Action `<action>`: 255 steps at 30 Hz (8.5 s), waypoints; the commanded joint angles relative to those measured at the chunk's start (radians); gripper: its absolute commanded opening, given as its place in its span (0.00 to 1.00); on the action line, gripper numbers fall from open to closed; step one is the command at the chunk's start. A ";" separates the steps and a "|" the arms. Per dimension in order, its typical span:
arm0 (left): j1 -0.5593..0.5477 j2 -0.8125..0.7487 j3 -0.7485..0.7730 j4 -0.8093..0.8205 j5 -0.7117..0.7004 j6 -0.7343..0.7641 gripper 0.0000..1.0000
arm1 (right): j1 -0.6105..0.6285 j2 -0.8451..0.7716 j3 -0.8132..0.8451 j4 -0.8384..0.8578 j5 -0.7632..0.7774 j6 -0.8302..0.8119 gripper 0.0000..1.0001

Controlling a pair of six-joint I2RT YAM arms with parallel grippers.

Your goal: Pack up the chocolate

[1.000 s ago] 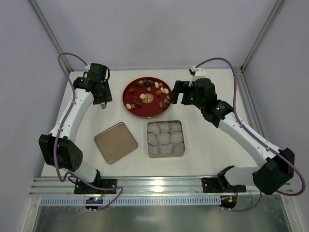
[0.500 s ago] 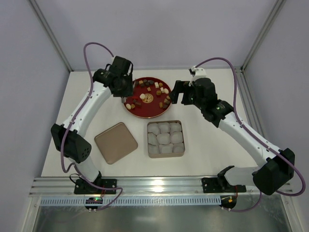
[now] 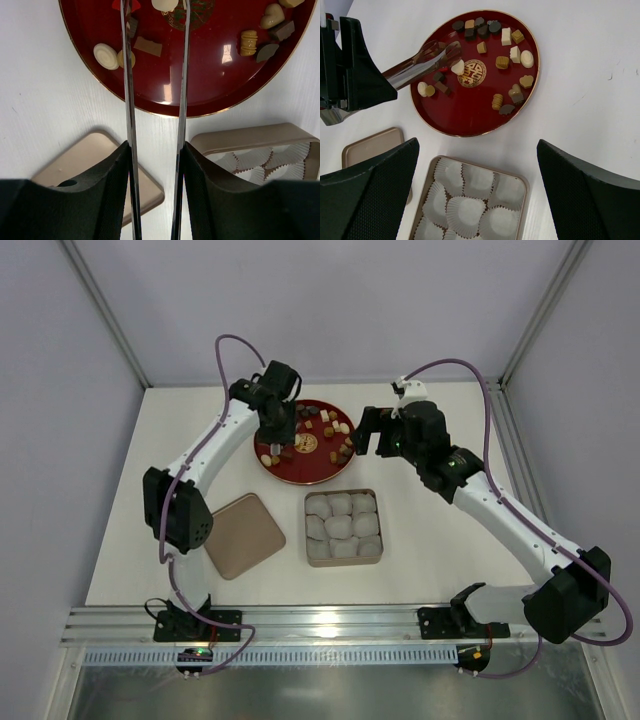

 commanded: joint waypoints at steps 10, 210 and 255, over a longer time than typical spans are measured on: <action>-0.013 0.051 0.049 0.030 0.024 0.023 0.42 | 0.002 -0.011 0.042 0.018 0.019 -0.009 1.00; -0.248 0.058 0.126 -0.070 0.004 -0.019 0.38 | -0.006 0.003 0.068 -0.019 0.055 -0.039 1.00; -0.225 0.101 0.080 -0.077 0.010 0.004 0.35 | -0.006 0.003 0.068 -0.025 0.058 -0.042 1.00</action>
